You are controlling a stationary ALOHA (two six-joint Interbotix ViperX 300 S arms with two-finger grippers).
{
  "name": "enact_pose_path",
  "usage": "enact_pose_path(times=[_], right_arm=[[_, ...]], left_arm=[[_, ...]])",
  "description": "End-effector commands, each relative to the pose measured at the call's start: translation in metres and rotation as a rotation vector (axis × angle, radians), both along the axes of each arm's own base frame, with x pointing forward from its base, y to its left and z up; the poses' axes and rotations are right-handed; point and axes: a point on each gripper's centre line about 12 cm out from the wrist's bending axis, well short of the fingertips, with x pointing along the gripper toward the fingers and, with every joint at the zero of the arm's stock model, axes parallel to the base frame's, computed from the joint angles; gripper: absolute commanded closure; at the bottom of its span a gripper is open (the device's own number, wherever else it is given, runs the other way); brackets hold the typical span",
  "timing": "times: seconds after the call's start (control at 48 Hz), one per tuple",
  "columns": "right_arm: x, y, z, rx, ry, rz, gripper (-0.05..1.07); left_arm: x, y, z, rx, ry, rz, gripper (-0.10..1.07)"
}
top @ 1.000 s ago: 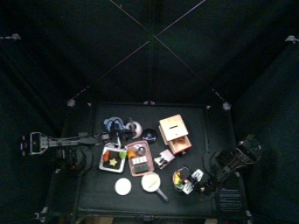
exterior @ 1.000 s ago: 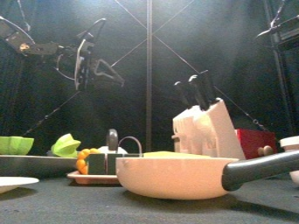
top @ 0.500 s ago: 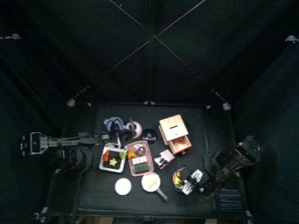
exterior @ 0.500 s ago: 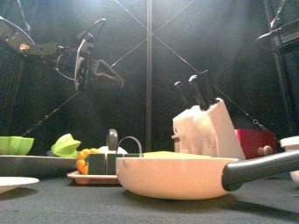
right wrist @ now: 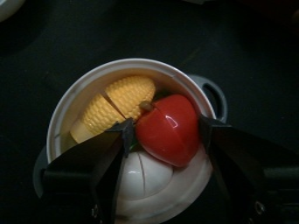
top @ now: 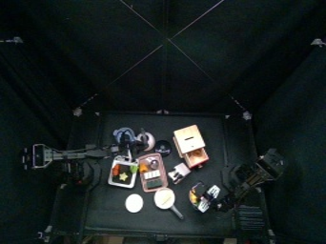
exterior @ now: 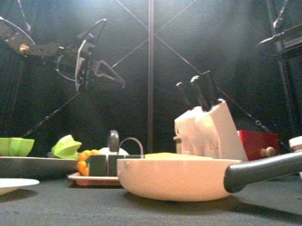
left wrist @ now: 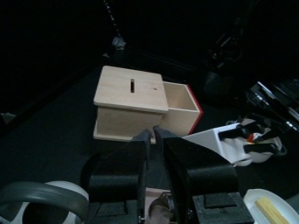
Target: Grab apple
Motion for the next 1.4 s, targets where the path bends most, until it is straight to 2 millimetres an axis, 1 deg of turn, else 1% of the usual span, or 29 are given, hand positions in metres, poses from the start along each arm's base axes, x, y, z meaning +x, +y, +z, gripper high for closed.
enact_pose_path(times=[0.0, 0.104, 0.354, 0.708, 0.812, 0.938, 1.083, 1.208, 1.375], right_arm=[[0.001, 0.002, -0.005, 0.030, 0.004, 0.001, 0.11], [0.001, 0.004, -0.008, 0.049, 0.006, 0.005, 0.11], [-0.001, 0.002, -0.023, 0.092, 0.038, -0.019, 0.11], [0.000, 0.000, -0.026, 0.125, 0.036, -0.030, 0.12], [-0.001, 0.000, -0.027, 0.131, 0.042, -0.036, 0.16], [-0.001, -0.001, -0.027, 0.125, 0.043, -0.034, 0.26], [-0.001, -0.002, -0.021, 0.116, 0.034, -0.043, 0.35], [0.003, -0.001, -0.008, 0.122, -0.001, -0.042, 0.36], [0.010, -0.002, 0.018, 0.100, -0.065, -0.037, 0.37]], left_arm=[[0.001, 0.001, 0.008, 0.010, -0.029, 0.001, 0.39], [0.000, 0.001, 0.008, 0.010, -0.029, 0.003, 0.39], [0.000, 0.001, 0.008, 0.010, -0.029, 0.001, 0.39], [0.000, 0.001, 0.008, 0.009, -0.029, 0.002, 0.39], [0.000, 0.001, 0.007, 0.009, -0.026, 0.001, 0.39], [0.000, 0.001, 0.007, 0.009, -0.026, 0.003, 0.39], [0.000, 0.001, 0.007, 0.009, -0.026, 0.001, 0.39], [0.000, 0.001, 0.007, 0.009, -0.026, 0.003, 0.39], [0.000, 0.001, 0.007, 0.010, -0.027, 0.001, 0.39]])
